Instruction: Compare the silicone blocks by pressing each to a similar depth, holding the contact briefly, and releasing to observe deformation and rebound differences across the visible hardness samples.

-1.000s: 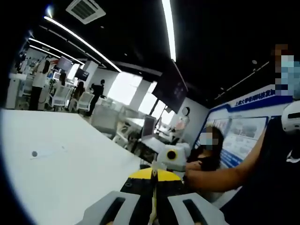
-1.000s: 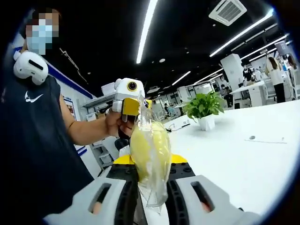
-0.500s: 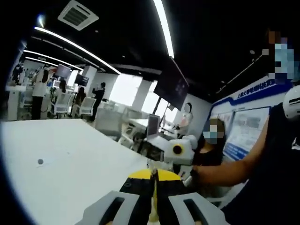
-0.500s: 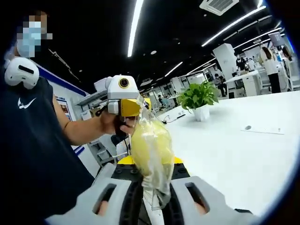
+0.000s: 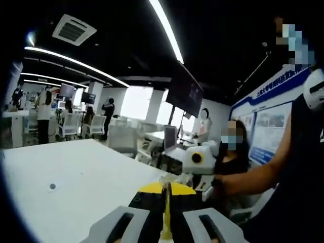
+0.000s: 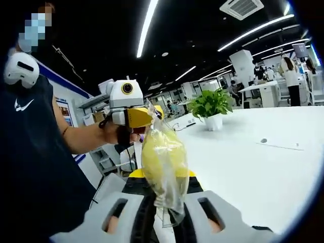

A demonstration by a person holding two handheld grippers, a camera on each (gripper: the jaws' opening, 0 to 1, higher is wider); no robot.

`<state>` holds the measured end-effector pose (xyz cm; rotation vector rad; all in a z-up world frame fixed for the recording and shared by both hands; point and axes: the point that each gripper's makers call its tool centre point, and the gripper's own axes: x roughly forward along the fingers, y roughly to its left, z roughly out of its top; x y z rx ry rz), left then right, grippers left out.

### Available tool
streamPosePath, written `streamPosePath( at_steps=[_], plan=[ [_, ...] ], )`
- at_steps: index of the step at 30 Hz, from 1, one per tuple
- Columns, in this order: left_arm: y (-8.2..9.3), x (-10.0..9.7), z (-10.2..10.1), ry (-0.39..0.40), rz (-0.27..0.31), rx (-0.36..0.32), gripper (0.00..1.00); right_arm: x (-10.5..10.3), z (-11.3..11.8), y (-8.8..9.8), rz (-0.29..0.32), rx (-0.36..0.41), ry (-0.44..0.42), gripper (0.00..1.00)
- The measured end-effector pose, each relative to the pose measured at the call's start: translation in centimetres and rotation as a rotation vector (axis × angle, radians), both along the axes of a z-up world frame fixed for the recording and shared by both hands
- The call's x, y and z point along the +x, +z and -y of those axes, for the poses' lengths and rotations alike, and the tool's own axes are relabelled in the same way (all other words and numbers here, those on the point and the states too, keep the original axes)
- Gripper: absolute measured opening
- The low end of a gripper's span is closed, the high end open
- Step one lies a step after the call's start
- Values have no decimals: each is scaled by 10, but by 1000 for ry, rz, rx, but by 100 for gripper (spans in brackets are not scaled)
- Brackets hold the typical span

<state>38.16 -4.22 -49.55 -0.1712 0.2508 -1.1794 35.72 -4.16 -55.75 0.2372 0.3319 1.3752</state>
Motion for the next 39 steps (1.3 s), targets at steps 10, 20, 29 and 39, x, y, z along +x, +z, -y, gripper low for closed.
streamPosePath(
  at_steps=[10, 20, 29, 39],
  plan=[
    [-6, 0, 2, -2, 8, 23, 1, 1, 2, -4, 27, -33, 4, 3],
    [-8, 5, -7, 4, -7, 10, 2, 2, -4, -5, 34, -41, 15, 3],
    [-9, 7, -5, -4, -26, 4, 1, 4, -2, -7, 20, -43, 9, 3],
    [-4, 7, -7, 14, -20, 0, 0, 8, -5, -5, 12, -21, -1, 3]
  ],
)
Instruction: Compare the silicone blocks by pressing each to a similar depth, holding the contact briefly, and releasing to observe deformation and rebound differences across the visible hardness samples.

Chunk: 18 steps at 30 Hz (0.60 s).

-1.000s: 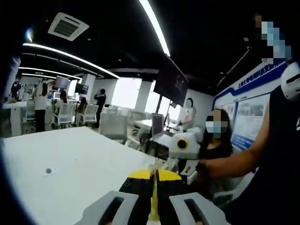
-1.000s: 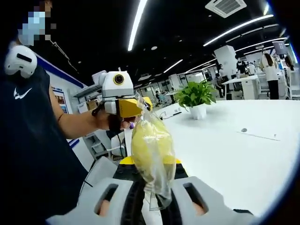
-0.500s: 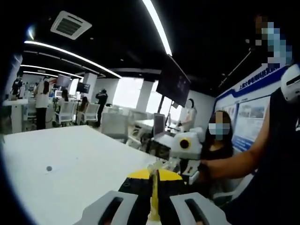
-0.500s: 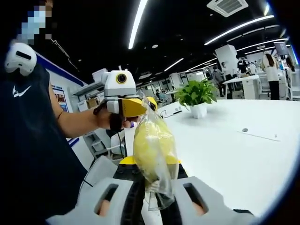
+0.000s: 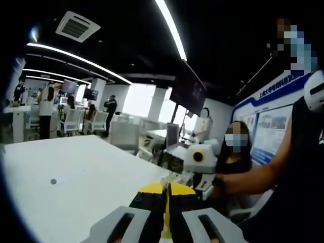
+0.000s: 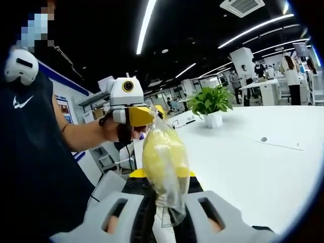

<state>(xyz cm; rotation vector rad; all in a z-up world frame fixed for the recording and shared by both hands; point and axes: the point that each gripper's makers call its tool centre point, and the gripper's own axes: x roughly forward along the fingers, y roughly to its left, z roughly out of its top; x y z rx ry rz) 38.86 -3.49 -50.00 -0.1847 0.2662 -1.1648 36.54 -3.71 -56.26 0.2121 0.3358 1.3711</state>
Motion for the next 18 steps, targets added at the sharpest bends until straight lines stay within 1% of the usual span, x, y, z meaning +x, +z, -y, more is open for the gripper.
streamPosePath(
  at_steps=[2, 4, 5, 7, 10, 11, 12, 13, 15, 17, 18],
  plan=[
    [-2, 1, -2, 7, -10, 5, 0, 0, -2, -1, 2, -2, 1, 3],
    [-5, 0, -4, 8, -46, 3, 0, -3, -4, -3, 0, -7, 16, 3],
    [-6, 0, -4, 11, -50, 2, 0, -3, -4, -4, -1, -10, 18, 3],
    [-6, -1, -4, 13, -40, 3, 0, -2, -4, -5, 2, -13, 14, 3],
    [-7, 0, -5, 19, -61, -4, 0, -1, -4, -6, -3, -17, 18, 2],
    [-7, 1, -6, 23, -94, -19, 0, -2, -5, -6, -3, -19, 19, 2],
    [-6, 2, -6, 26, -111, -34, 0, -1, -5, -5, 3, -21, 14, 2],
    [-4, 3, -8, 28, -97, -45, 0, 0, -6, -3, 6, -24, 2, 2],
    [0, 3, -9, 26, -98, -64, 0, -1, -7, 3, 12, -38, -2, 2],
    [2, 2, -9, 24, -96, -74, 0, 1, -7, 5, 6, -39, -5, 2],
    [3, 3, -9, 24, -82, -71, 0, 1, -7, 5, 6, -41, -7, 2]
  ],
)
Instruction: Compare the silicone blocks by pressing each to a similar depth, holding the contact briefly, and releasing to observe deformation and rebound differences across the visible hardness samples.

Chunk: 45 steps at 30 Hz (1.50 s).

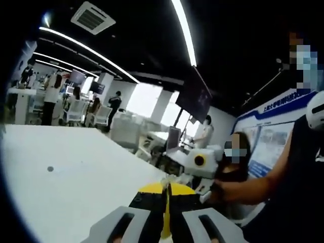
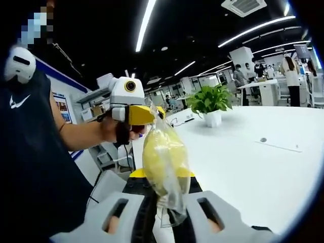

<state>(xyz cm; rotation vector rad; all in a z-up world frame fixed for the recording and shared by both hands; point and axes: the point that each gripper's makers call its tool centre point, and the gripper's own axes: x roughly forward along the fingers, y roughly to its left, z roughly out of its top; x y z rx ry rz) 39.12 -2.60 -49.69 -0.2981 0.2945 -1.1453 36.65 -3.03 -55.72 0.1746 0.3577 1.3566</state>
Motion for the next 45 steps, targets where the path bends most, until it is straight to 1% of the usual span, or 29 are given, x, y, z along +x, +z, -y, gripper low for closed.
streamPosePath(
  at_steps=[1, 2, 4, 5, 6, 10, 11, 12, 14, 16, 17, 18, 19, 20, 22, 25, 27, 28, 30, 33, 34, 35, 38, 39, 40, 42, 43, 44, 45],
  plan=[
    [0, 1, 0, 5, 13, 8, 0, 0, 0, 0, -1, -6, -2, 2],
    [0, 1, 1, 4, 14, 13, 0, 0, 0, 0, 2, -11, -4, 2],
    [2, 1, 1, 3, 39, 11, 0, 0, 1, 1, 6, -10, -7, 2],
    [3, 1, 0, 4, 34, 6, 0, 0, 1, 2, 2, -9, -6, 2],
    [3, 1, 0, 1, 2, -8, 0, 0, 1, 2, 7, -9, -5, 2],
    [-1, 2, -1, 14, -79, -30, 0, 0, 0, -1, -7, -9, -4, 2],
    [-2, 4, -1, 12, -82, -33, 0, 0, 0, -1, -17, -7, -6, 3],
    [-2, 4, -1, 14, -101, -41, 0, 0, -1, -1, -15, -7, -4, 3],
    [0, 1, -1, 9, -87, -46, 0, -1, -1, -1, 8, -3, -3, 3],
    [2, -2, 0, -4, -61, -43, 0, -2, -1, 1, 9, 3, -2, 3],
    [4, -3, 1, -30, 1, -29, 0, -1, -1, 1, 9, 4, -3, 3],
    [4, -6, 0, -43, 15, -27, 0, -1, -1, 2, 12, 1, -6, 3],
    [3, -4, -1, -25, 0, -31, 0, -1, -2, 2, 8, -1, -5, 3],
    [2, -4, -1, -27, -15, -34, 0, -2, -2, 1, -2, -6, -5, 4],
    [3, -5, -3, -30, -19, -43, 0, -3, -4, 2, 5, -7, 0, 4],
    [2, -5, -4, -26, -12, -36, 0, -3, -4, 1, 9, -11, 0, 4],
    [0, -5, -3, -24, -19, -27, 0, -3, -4, -1, 5, -10, 2, 4],
    [0, -7, -4, -27, -2, -10, 0, -4, -4, -2, 9, -10, 5, 4],
    [0, -7, -4, -24, 5, -4, 0, -4, -5, -2, 23, -6, 10, 4],
    [0, -7, -5, -20, 5, -12, 0, -4, -5, -2, 15, 6, 17, 3],
    [-1, -6, -5, -11, -10, -17, 0, -3, -5, -2, 13, 6, 19, 3],
    [-1, -6, -5, -7, -12, -15, 0, -3, -5, -2, 2, 1, 19, 2],
    [2, -6, -5, -8, -10, -22, 0, -3, -5, 2, 20, 3, 10, 1],
    [3, -6, -5, -9, -11, -21, 0, -3, -4, 4, 11, 1, 11, 0],
    [4, -6, -5, -6, -4, -17, 0, -4, -3, 4, -23, -6, 10, 0],
    [6, -7, -5, -11, 0, -22, 0, -4, -4, 5, 2, 10, 22, 1],
    [8, -7, -4, -13, 11, -25, 0, 0, -3, 6, 27, 26, -5, 2],
    [9, -6, -4, -6, 28, -23, 0, 2, -3, 6, 37, 27, -22, 3],
    [8, -5, -4, 5, 36, -14, 0, 0, -5, 6, 36, 23, -14, 4]
  ],
)
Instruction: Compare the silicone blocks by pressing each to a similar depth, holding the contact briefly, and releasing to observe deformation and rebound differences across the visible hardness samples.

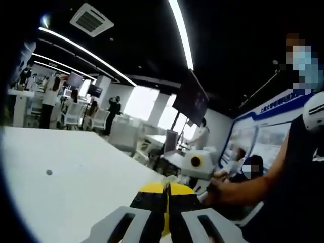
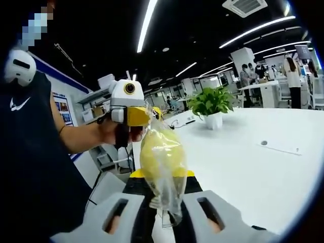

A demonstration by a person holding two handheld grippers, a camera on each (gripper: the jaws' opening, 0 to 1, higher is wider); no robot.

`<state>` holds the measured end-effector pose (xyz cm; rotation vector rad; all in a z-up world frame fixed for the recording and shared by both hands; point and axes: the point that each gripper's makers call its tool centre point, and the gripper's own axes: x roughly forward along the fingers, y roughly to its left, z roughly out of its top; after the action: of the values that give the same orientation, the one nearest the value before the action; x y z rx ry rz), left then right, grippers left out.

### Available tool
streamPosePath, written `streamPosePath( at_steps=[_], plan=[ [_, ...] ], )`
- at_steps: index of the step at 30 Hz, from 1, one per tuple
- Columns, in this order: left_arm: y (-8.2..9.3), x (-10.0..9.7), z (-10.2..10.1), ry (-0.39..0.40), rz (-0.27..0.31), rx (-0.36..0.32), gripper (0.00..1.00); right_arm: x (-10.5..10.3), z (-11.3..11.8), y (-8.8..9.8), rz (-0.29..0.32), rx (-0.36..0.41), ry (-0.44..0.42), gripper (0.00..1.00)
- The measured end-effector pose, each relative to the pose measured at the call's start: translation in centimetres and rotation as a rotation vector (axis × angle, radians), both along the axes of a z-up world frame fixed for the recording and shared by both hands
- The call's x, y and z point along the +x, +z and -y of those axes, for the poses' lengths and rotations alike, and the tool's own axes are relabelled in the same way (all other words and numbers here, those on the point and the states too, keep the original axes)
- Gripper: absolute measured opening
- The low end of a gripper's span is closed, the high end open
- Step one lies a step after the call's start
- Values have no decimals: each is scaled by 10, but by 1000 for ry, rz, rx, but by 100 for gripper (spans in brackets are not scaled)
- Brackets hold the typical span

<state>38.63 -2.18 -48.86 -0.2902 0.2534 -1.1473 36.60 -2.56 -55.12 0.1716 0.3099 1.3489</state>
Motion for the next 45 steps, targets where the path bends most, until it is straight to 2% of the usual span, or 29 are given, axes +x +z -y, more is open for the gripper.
streamPosePath(
  at_steps=[1, 2, 3, 6, 9, 15, 17, 18, 20, 21, 22, 24, 26, 28, 30, 33, 40, 41, 45],
  plan=[
    [0, 3, -1, 18, -7, 6, 0, 0, -1, 1, 26, 3, 9, 5],
    [1, 2, 0, 21, -4, 5, 0, 6, -1, 2, 72, 12, -17, 7],
    [4, 2, 0, 26, 27, -1, 0, 8, -1, 4, 93, 30, -27, 8],
    [5, 1, 2, 13, 26, 15, 0, 8, -1, 1, 38, 25, -16, 11],
    [5, 2, 1, 12, 20, 13, 0, 9, -2, 1, 68, 12, -28, 15],
    [2, 1, 1, 16, 10, 9, 0, 18, 2, 9, 77, 57, -86, 41],
    [3, 4, -1, 46, -53, -23, 0, 22, 3, 9, 79, 62, -110, 55],
    [4, 6, -3, 49, -42, -28, 0, 24, 4, 9, 77, 60, -126, 63],
    [5, 8, -6, 52, -46, -41, 0, 32, 6, 8, 81, 55, -184, 89],
    [6, 8, -7, 53, -46, -43, 0, 40, 10, 7, 96, 55, -231, 97],
    [7, 8, -7, 56, -41, -42, 0, 37, 12, 4, 101, 35, -224, 96],
    [9, 9, -8, 62, -37, -40, 0, 38, 15, 6, 106, 55, -241, 97],
    [11, 11, -10, 69, -38, -48, 0, 38, 18, 3, 124, 23, -249, 97],
    [12, 13, -11, 80, -37, -55, 0, 40, 19, 8, 171, 27, -271, 97],
    [14, 13, -11, 81, -42, -61, 0, 40, 21, 11, 158, 32, -279, 97],
    [15, 15, -10, 83, -42, -60, 0, 44, 27, 18, 212, 30, -318, 97],
    [24, 21, -4, 81, -75, -90, 0, 53, 53, 14, 185, 22, -422, 97],
    [27, 22, -3, 77, -93, -109, 0, 54, 58, 13, 183, 21, -437, 97],
    [32, 22, -2, 72, -99, -129, 0, 51, 76, 8, 181, 6, -482, 97]
  ],
)
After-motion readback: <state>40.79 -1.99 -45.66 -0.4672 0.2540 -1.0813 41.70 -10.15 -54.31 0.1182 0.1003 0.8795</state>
